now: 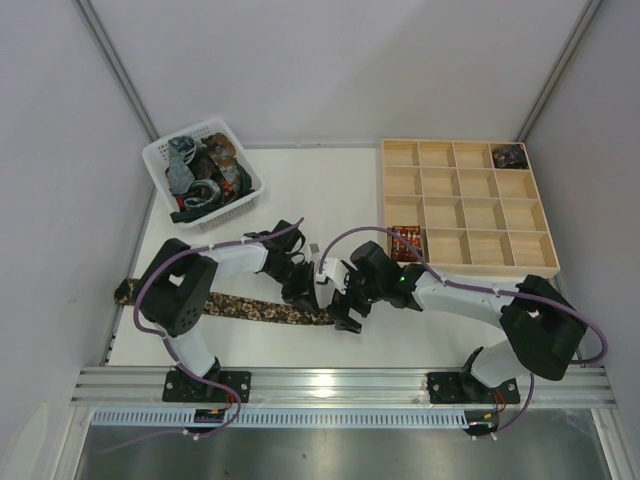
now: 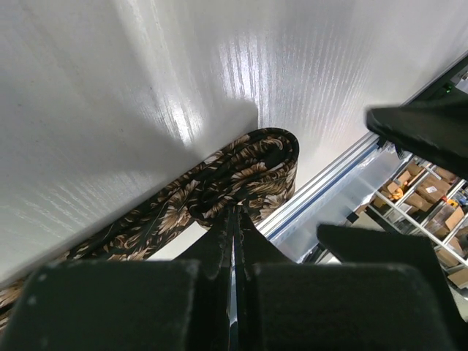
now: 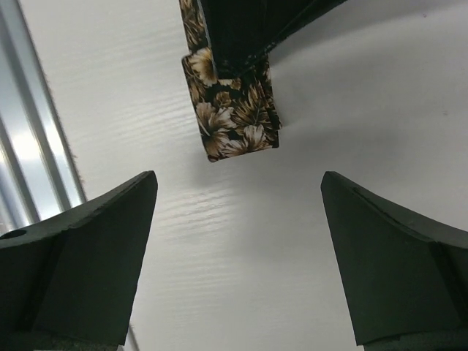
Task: Roll the ties
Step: Roll the tie
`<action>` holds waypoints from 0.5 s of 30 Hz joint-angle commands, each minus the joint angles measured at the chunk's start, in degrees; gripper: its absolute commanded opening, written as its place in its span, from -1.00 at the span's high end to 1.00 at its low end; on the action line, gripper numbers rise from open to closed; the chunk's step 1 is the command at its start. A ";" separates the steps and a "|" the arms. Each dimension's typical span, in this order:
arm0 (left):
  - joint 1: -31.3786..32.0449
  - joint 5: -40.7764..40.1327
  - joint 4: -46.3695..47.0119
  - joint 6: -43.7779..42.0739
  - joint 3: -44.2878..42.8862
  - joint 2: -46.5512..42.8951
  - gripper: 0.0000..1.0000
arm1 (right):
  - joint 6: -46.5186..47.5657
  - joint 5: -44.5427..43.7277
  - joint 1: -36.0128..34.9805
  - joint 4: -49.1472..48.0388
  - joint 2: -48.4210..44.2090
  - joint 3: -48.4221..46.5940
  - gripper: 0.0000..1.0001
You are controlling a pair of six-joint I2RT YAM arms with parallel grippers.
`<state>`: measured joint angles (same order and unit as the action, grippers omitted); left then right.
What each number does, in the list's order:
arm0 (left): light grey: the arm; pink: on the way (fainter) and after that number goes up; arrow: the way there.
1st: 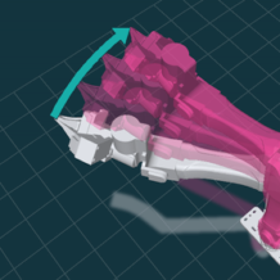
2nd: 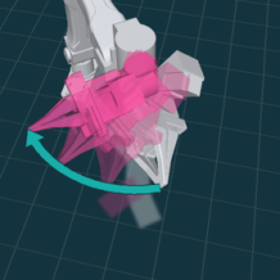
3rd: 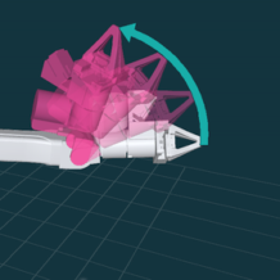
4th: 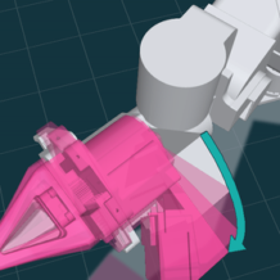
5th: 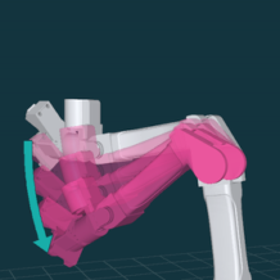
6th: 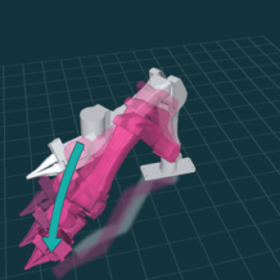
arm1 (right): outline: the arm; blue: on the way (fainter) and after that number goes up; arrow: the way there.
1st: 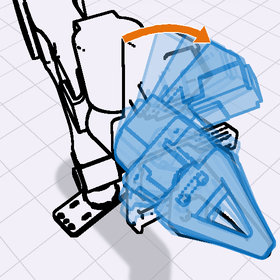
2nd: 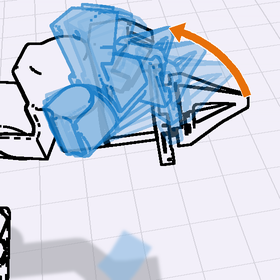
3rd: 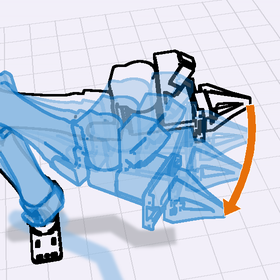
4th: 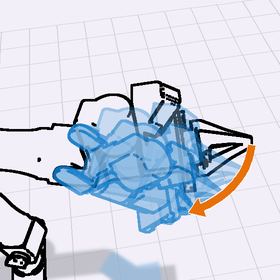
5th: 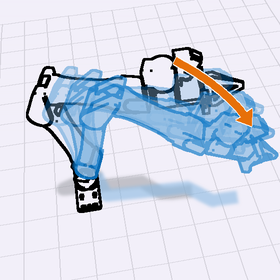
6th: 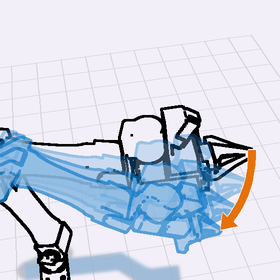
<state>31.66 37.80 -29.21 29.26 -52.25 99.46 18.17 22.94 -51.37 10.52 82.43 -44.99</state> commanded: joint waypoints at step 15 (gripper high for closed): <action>-1.16 2.80 0.56 -2.45 -2.77 2.05 0.99 | 14.61 0.80 -2.94 -0.94 13.89 -8.98 -0.94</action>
<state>30.94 39.44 -29.28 28.38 -53.10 101.08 30.68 23.81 -53.19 10.39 95.88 -52.64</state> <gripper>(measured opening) 0.007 0.978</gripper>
